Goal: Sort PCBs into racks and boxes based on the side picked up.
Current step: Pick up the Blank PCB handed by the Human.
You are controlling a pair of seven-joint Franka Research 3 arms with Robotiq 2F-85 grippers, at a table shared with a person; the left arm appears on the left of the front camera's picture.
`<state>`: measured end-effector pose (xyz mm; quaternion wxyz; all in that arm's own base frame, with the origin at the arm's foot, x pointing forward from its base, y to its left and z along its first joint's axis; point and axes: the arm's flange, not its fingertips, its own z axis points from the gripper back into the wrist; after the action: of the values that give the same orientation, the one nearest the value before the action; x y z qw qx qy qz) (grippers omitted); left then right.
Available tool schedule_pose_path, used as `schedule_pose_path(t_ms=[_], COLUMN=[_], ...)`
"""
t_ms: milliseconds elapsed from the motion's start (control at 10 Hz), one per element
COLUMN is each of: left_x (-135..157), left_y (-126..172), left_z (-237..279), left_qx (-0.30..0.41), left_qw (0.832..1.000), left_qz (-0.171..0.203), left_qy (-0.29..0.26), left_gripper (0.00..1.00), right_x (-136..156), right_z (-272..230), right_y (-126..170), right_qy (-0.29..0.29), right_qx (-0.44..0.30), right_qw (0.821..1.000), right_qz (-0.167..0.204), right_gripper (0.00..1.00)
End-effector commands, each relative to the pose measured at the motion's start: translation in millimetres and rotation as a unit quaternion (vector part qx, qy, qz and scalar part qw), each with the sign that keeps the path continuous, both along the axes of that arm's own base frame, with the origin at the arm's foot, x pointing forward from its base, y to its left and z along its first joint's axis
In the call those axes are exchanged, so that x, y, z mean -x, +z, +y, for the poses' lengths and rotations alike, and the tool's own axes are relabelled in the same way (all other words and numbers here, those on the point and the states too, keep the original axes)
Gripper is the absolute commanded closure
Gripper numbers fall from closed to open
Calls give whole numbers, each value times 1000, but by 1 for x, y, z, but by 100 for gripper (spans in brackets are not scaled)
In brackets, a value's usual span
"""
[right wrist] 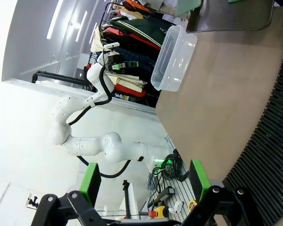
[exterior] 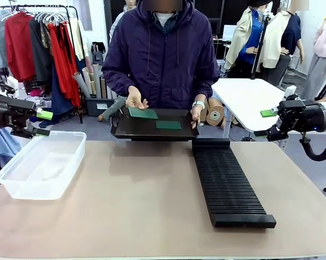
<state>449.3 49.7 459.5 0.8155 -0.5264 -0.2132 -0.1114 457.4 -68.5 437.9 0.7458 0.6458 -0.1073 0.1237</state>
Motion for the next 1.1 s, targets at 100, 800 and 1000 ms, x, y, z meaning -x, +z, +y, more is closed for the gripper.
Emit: schedule_pose_path(t_ms=[100, 800, 1000], left_x=[0, 0, 0], left_y=[1, 1, 1], left_z=[1, 1, 1], left_qx=[-1, -1, -1], left_qw=[1000, 1000, 1000], left_qz=[0, 0, 0], left_qy=[1, 1, 1], left_gripper=[0, 0, 0], right_x=[-1, -1, -1], right_z=[0, 0, 0], right_y=[2, 2, 2], right_qy=[-4, -4, -4], right_qx=[5, 5, 5], right_qw=[1000, 1000, 1000], right_qz=[4, 4, 4], right_gripper=[0, 0, 0])
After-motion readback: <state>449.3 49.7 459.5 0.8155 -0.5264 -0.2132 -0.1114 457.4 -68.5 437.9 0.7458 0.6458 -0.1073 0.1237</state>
